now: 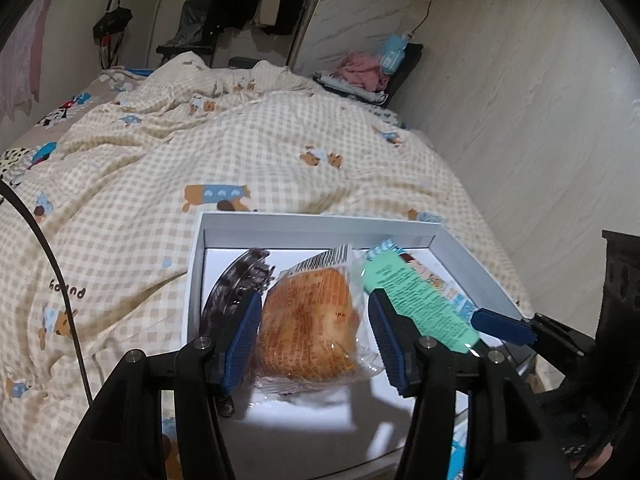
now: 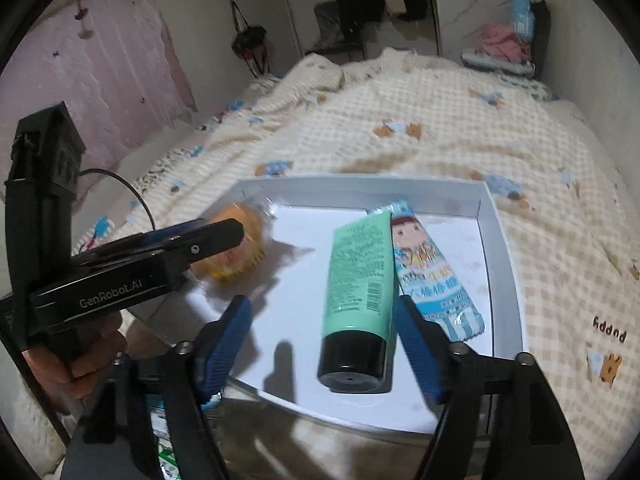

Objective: Organize objects
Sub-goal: 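Lower the roll into the box while the right gripper lowers the tube in, then open both grippers and withdraw them from the white box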

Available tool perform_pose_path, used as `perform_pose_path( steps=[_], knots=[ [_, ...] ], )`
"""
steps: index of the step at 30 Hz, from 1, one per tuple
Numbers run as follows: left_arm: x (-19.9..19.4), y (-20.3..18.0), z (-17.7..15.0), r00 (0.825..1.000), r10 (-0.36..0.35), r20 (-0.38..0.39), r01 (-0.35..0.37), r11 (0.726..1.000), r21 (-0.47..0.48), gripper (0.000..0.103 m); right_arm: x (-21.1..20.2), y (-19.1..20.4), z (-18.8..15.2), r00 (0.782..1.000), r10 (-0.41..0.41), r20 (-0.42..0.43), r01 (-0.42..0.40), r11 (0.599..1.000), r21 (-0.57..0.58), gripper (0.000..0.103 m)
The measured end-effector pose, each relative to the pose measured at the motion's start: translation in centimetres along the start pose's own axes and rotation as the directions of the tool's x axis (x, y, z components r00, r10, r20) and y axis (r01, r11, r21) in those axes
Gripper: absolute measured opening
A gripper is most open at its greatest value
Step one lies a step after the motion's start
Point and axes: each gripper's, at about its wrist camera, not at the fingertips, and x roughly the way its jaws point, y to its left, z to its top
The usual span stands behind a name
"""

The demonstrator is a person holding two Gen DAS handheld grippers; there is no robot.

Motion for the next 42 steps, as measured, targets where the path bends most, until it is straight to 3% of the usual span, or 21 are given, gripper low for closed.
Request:
perform_pose_path(
  steps=[7, 12, 17, 20, 30, 33, 42],
  knots=[
    [-0.2, -0.1, 0.1, 1.0, 0.007, 0.005, -0.007, 1.0, -0.005, 0.06, -0.4, -0.2, 0.2, 1.0, -0.004, 0.028, 0.003, 1.0, 0.016, 0.076],
    [-1.4, 1.2, 0.4, 0.999, 0.0, 0.05, 0.004, 0.998, -0.069, 0.061, -1.1, -1.1, 0.2, 0.998, 0.023, 0.065, -0.027, 0.998, 0.059, 0.077],
    [-3.2, 2.6, 1.0, 0.993, -0.049, 0.108, 0.065, 0.987, -0.15, 0.064, -2.1, -1.9, 0.4, 0.991, 0.069, 0.111, -0.079, 0.992, 0.094, 0.077],
    [-4.3, 2.7, 1.1, 0.989, -0.074, 0.13, 0.094, 0.984, -0.154, 0.064, -2.6, -1.8, 0.5, 0.988, 0.073, 0.134, -0.086, 0.992, 0.091, 0.086],
    [-8.5, 1.1, 1.0, 0.973, -0.127, 0.191, 0.139, 0.989, -0.05, 0.067, -5.5, -0.7, 0.8, 0.974, 0.121, 0.192, -0.133, 0.99, 0.052, 0.087],
    [-9.8, 0.6, -0.3, 0.967, -0.15, 0.207, 0.153, 0.988, 0.001, 0.067, -6.7, -0.6, -0.1, 0.956, 0.213, 0.204, -0.231, 0.97, 0.072, 0.087],
    [-14.9, -1.3, -2.7, 0.94, -0.238, 0.247, 0.212, 0.969, 0.124, 0.07, -11.9, 0.8, -1.9, 0.906, 0.317, 0.281, -0.333, 0.943, 0.009, 0.087]
  ],
)
